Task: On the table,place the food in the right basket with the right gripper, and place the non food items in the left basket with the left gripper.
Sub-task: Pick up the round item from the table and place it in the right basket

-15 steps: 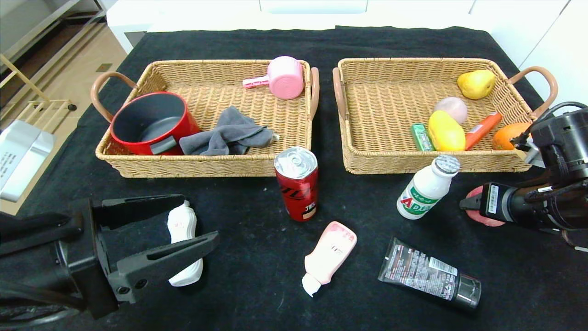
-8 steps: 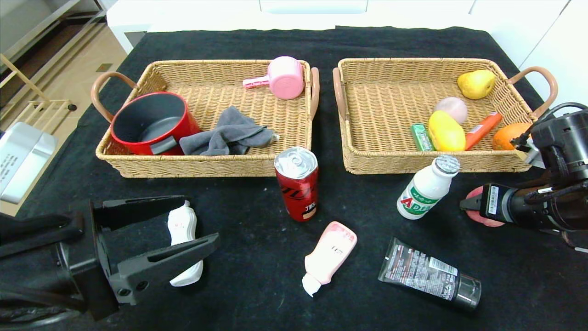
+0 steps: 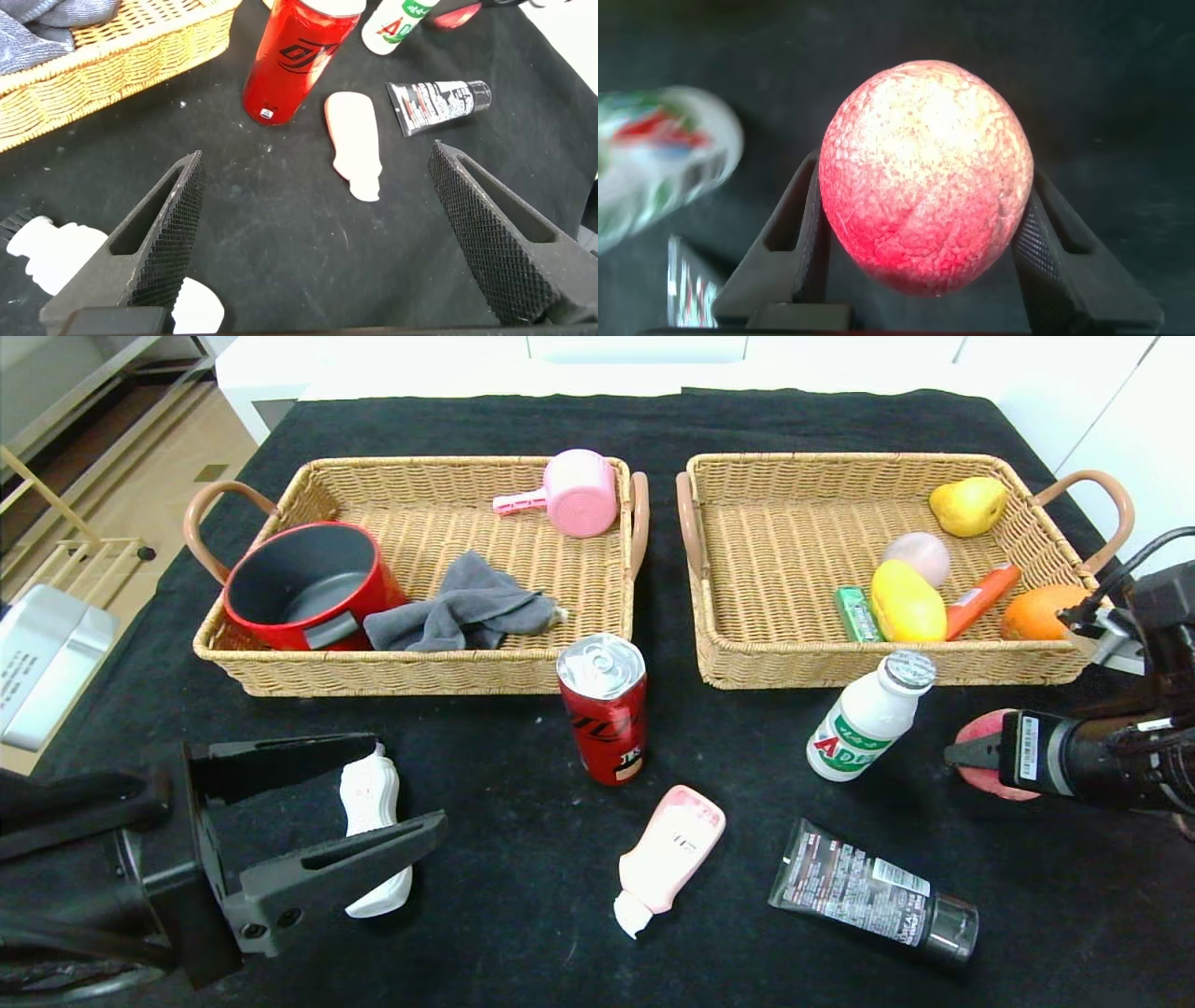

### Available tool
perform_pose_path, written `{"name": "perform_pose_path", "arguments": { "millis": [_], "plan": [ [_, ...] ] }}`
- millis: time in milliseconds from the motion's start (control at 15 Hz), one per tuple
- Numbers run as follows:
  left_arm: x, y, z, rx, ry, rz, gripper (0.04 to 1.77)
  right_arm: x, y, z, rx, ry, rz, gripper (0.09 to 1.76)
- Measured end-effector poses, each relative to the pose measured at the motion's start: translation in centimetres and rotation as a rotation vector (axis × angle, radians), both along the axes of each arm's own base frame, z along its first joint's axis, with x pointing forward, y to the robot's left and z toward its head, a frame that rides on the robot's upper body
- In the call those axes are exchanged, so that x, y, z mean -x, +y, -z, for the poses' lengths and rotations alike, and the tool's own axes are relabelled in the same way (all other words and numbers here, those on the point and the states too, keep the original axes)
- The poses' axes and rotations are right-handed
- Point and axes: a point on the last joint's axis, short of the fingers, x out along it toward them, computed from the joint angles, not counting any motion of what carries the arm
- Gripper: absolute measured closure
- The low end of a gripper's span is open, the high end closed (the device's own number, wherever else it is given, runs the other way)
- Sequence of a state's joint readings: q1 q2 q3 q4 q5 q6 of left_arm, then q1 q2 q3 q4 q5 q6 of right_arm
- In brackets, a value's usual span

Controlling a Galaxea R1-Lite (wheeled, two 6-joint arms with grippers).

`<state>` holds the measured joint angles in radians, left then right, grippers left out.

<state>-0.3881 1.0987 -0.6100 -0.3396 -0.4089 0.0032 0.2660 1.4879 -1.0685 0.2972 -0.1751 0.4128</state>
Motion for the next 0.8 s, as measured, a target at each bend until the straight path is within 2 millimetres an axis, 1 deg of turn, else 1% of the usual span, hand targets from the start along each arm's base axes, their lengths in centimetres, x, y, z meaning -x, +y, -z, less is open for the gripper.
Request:
{"name": "perform_pose_path", "arguments": {
  "millis": [200,400,600,800],
  "plan": [
    [0.0,0.0,0.0,0.0,0.0,0.0,0.09,0.8,0.0,-1.8,0.027,-0.062,-0.032,0.71],
    [0.0,0.0,0.0,-0.001,0.002,0.0,0.09,0.8,-0.2,-4.2,0.047,-0.126,-0.048,0.71],
    [-0.1,0.0,0.1,-0.002,0.006,0.0,0.09,0.0,-0.4,-6.5,0.087,-0.212,-0.067,0.71],
    [-0.1,0.0,0.1,-0.001,0.002,-0.002,0.09,-1.5,-1.3,-8.2,0.138,-0.271,-0.053,0.71]
  ]
}}
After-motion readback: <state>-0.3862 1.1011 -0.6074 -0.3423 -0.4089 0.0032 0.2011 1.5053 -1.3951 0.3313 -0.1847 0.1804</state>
